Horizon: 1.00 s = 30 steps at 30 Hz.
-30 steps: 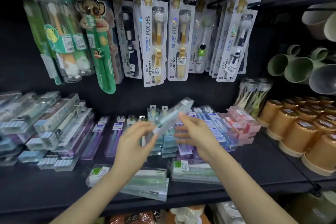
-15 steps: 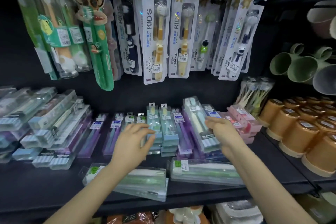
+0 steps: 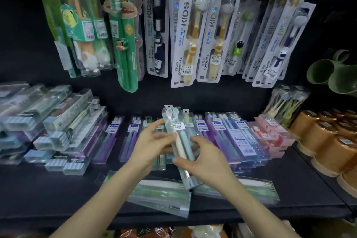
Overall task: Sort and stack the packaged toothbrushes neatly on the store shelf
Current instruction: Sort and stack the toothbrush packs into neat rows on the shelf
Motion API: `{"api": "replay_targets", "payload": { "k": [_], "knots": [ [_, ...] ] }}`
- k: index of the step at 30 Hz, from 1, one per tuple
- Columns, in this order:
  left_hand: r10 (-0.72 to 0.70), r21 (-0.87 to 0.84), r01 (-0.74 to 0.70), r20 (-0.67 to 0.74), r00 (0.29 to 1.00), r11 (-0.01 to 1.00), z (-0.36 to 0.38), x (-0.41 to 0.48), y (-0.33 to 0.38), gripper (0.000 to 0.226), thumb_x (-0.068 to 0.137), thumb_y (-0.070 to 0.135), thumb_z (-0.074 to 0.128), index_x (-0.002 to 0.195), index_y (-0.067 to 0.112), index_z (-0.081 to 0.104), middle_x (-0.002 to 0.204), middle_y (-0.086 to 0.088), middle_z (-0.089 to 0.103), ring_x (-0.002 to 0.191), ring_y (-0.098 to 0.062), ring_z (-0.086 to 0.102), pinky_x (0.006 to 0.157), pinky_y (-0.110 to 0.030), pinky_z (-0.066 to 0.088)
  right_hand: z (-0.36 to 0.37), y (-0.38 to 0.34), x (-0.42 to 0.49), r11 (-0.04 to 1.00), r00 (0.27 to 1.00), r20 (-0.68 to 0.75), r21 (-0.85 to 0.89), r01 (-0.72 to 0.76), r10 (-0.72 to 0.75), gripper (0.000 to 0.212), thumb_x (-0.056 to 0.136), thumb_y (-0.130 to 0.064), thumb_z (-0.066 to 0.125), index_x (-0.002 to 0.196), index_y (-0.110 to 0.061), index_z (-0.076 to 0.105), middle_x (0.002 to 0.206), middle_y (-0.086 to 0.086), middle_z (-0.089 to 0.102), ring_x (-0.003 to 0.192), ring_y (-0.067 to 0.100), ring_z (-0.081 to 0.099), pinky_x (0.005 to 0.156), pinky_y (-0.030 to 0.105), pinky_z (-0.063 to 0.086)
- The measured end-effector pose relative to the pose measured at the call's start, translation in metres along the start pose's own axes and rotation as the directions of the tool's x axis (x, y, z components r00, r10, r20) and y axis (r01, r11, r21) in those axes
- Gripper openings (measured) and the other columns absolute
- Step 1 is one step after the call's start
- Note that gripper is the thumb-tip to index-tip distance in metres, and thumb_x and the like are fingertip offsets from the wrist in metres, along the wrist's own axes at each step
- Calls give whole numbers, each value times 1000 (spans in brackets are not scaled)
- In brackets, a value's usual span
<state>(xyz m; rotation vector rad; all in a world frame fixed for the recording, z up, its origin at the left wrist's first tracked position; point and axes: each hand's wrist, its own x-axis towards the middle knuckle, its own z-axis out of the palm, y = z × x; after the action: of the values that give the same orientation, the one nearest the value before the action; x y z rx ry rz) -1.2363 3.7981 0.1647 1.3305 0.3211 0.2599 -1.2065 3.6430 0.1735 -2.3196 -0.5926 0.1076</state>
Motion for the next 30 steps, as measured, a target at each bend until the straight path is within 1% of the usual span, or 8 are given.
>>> {"api": "replay_targets", "payload": {
  "k": [4, 6, 8, 12, 19, 24, 27, 30],
  "knots": [
    [56, 83, -59, 37, 998, 995, 10, 3, -2, 60, 83, 11, 71, 137, 18, 46, 101, -17, 70, 94, -25, 69, 82, -39, 57, -3, 5, -7, 994, 982, -164, -79, 80, -92, 37, 74, -40, 73, 107, -28, 60, 78, -19, 45, 70, 1, 47, 57, 8, 33],
    [139, 234, -152, 73, 988, 960, 16, 3, -2, 50, 86, 18, 69, 131, 25, 49, 96, -5, 72, 92, -14, 68, 86, -25, 54, -10, 13, -13, 994, 968, -234, -71, 78, -92, 34, 76, -35, 72, 107, -27, 62, 76, -19, 46, 69, 2, 47, 57, 8, 34],
    [235, 448, -254, 100, 967, 857, 15, 2, -2, 36, 89, 22, 65, 124, 26, 56, 96, 7, 69, 89, -2, 63, 79, -7, 46, -21, 24, -20, 998, 963, -267, -57, 32, -46, 48, 78, -38, 70, 123, -24, 60, 86, -20, 52, 73, 1, 50, 60, 10, 36],
    [305, 689, -348, 190, 933, 636, -17, -10, -7, 20, 90, 27, 63, 108, 23, 68, 105, 11, 65, 100, -6, 59, 86, -19, 43, -48, 51, -31, 999, 981, -192, -25, 35, -39, 55, 78, -37, 70, 131, -29, 56, 109, -21, 57, 89, -6, 53, 71, 4, 37],
    [71, 916, -348, 340, 938, 201, -105, -56, -18, 73, 63, 81, 58, 119, 34, 62, 120, 24, 52, 113, -2, 49, 96, -21, 34, -51, 70, -47, 999, 997, -52, 14, 52, -52, 52, 72, -35, 78, 122, -33, 62, 103, -21, 61, 92, -1, 58, 75, 6, 41],
    [20, 929, -348, 349, 937, 122, -125, -57, -32, 74, 67, 52, 80, 133, 40, 47, 131, 20, 50, 123, -8, 46, 97, -19, 31, -26, 55, -46, 985, 988, -8, -79, 152, -153, 56, 73, -31, 79, 126, -28, 60, 93, -30, 51, 88, -2, 51, 78, 13, 40],
    [-38, 924, -382, 381, 924, 1, -119, -41, -35, 81, 64, 52, 81, 134, 36, 44, 134, 16, 51, 123, -8, 45, 94, -18, 29, -16, 50, -42, 987, 989, -9, -67, 146, -147, 57, 76, -30, 77, 129, -26, 58, 101, -21, 55, 93, 3, 50, 77, 18, 36],
    [-95, 917, -399, 399, 912, 24, -119, -30, -39, 79, 63, 53, 81, 131, 37, 46, 132, 17, 53, 119, -4, 47, 88, -14, 30, -10, 48, -40, 988, 990, 7, -58, 142, -142, 58, 76, -28, 77, 131, -27, 57, 105, -17, 55, 98, 5, 50, 81, 20, 36]
  ]
}}
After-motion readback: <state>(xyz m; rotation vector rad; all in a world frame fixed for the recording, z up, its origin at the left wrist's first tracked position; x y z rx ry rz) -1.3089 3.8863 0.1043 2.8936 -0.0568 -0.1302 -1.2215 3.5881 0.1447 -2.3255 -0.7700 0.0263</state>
